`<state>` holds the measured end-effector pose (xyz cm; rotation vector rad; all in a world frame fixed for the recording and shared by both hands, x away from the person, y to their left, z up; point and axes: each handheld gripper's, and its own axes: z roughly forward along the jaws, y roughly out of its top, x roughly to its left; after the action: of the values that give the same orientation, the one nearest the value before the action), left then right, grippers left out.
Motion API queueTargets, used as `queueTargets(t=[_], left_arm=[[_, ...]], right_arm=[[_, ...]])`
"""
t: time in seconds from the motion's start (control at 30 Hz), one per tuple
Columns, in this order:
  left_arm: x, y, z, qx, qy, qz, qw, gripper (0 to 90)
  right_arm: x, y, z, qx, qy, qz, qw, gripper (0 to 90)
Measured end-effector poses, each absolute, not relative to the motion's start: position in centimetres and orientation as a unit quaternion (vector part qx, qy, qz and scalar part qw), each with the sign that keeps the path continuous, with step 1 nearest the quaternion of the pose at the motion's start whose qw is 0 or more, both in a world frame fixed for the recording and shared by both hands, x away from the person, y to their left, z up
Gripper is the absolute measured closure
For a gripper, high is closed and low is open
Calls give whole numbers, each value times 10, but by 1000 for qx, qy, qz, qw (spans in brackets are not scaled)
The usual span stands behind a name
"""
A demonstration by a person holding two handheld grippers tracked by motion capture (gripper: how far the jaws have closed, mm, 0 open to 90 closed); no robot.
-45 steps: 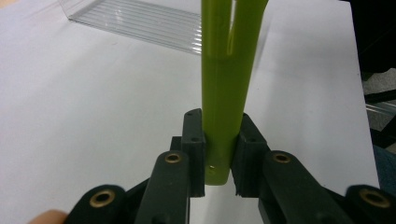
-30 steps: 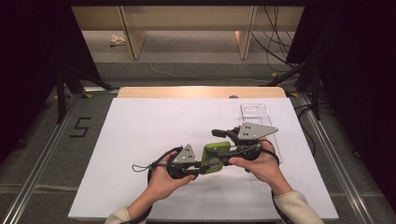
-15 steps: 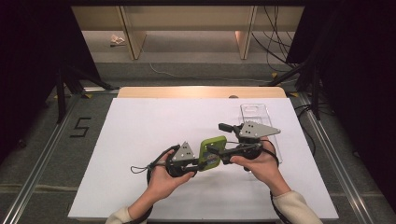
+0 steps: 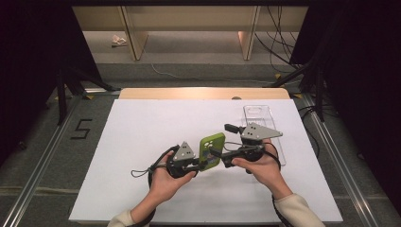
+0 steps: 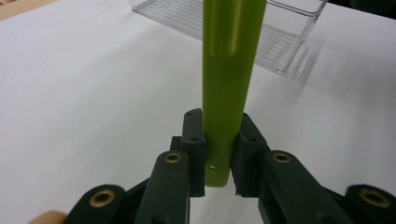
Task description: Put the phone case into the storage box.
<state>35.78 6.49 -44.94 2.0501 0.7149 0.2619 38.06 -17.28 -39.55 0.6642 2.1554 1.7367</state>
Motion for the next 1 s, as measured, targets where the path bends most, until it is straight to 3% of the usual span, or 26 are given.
queueTargets(t=[1.0], left_arm=[[358, 67, -446, 809, 353, 124, 452, 773]], right_arm=[[379, -166, -404, 263, 731, 605, 172, 34]])
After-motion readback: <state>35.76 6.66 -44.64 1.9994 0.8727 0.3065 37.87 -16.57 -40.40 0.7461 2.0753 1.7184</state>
